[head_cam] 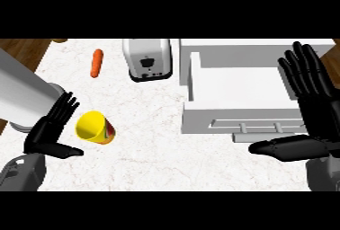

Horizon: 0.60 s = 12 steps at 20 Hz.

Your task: Pick up the cup, place it into the drawer and close the drawer

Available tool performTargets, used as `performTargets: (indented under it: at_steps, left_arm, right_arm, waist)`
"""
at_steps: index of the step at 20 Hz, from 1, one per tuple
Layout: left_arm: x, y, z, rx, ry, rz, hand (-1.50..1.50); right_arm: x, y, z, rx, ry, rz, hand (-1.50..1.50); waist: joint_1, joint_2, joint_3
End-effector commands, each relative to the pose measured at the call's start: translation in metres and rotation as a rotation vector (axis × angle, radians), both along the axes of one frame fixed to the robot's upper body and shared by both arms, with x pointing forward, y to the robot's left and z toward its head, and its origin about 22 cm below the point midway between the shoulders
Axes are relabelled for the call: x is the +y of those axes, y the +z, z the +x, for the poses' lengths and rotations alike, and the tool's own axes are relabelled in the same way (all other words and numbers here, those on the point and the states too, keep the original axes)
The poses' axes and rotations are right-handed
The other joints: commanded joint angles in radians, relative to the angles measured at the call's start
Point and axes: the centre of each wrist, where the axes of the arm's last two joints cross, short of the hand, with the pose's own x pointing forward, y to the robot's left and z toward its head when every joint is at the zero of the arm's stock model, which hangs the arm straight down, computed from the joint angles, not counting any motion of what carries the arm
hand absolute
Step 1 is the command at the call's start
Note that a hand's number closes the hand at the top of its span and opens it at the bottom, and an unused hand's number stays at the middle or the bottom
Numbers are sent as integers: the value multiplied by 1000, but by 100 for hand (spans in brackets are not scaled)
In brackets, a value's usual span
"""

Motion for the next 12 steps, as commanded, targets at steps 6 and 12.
performTargets:
  at_steps: [6, 12]
  left_arm:
    - [5, -40, -18, 14, 7, -7, -150]
    - [-18, -51, -14, -23, 30, -14, -150]
  right_arm:
    - [1, 13, 8, -14, 16, 24, -150]
    - [-14, 5, 10, -1, 13, -26, -150]
  waist:
    - [-11, 5, -2]
    - [-17, 8, -3]
